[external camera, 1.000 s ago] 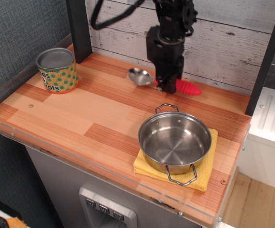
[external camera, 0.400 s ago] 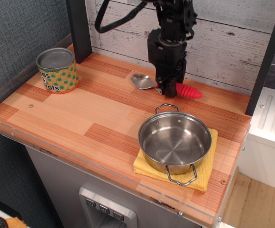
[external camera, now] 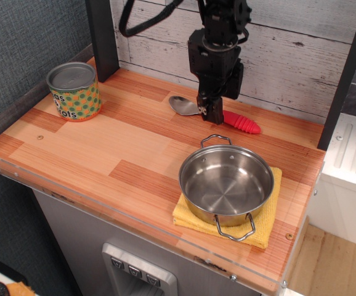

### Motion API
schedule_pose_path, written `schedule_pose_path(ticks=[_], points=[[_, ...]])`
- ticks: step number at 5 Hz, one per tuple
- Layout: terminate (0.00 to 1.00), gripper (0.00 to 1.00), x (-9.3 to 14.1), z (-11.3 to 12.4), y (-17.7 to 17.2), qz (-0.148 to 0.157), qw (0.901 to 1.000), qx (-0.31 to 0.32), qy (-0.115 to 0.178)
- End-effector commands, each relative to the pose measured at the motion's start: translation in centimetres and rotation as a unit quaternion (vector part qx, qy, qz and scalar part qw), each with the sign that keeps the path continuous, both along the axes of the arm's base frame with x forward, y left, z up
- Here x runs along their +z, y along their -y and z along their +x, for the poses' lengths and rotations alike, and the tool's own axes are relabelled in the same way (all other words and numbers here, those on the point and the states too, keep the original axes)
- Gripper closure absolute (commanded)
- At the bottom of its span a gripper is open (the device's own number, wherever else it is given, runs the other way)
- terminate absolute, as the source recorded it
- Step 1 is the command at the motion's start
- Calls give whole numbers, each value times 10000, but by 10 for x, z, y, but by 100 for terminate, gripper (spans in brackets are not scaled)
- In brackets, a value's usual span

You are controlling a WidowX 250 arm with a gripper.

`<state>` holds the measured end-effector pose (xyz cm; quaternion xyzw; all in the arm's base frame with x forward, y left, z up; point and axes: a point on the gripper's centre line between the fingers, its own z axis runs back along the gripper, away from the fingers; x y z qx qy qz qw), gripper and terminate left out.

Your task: Place the spatula on the far edge of the table

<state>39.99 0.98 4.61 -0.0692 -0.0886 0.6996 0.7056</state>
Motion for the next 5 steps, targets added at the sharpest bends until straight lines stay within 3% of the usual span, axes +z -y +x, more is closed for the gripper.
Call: schedule_pose_path(ticks=[1,2,3,4,5], points=[[0,0,68,-21,-11,352,9990,-131,236],[0,0,87,-44,-20,738,9942,-781,-90],[0,0,100,-62,-37,880,9861,-1342,-419],[0,0,113,-71,-55,1205,9582,-2487,-735],[0,0,117,-81,-83,1212,9276,-3457,-732]])
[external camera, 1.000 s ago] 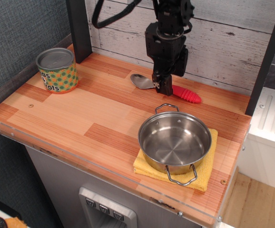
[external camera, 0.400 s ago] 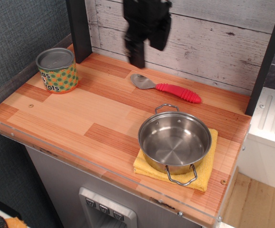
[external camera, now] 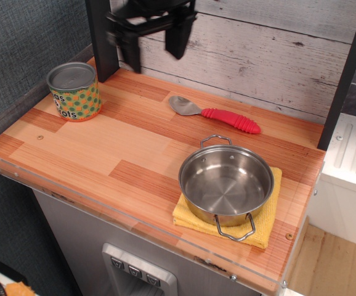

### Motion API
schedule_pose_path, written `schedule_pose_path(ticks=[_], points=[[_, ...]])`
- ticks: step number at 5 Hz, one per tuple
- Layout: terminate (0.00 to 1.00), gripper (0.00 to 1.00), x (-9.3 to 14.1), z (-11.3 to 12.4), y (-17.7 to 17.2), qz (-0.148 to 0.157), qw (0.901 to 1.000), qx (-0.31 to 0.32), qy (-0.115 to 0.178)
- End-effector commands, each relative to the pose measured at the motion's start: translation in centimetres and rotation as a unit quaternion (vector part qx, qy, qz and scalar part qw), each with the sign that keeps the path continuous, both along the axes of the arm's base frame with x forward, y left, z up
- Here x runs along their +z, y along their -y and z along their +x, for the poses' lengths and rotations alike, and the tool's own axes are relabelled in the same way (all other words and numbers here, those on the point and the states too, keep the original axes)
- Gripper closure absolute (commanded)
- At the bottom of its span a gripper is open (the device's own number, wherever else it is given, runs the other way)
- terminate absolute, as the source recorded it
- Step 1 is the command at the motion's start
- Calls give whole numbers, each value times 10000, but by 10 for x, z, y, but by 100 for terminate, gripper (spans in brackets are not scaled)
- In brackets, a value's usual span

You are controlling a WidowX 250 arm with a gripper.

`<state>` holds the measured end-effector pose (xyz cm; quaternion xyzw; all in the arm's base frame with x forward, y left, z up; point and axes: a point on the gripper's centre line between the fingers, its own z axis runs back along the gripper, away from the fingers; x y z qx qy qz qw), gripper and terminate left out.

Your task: Place the spatula on the far edge of the table

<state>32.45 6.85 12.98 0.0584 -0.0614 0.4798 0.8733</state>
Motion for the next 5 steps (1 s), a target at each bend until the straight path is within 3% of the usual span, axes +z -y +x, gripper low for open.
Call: schedule_pose_path(ticks=[1,2,3,4,5], points=[[0,0,33,-7,-46,-101,9847,-1707,333],[0,0,33,-4,-61,75,9762,-2156,245],[0,0,30,1,-83,101,9682,-2475,340],[0,0,30,1,-83,101,9682,-2475,340],[100,0,30,1,-83,101,9682,-2475,340]])
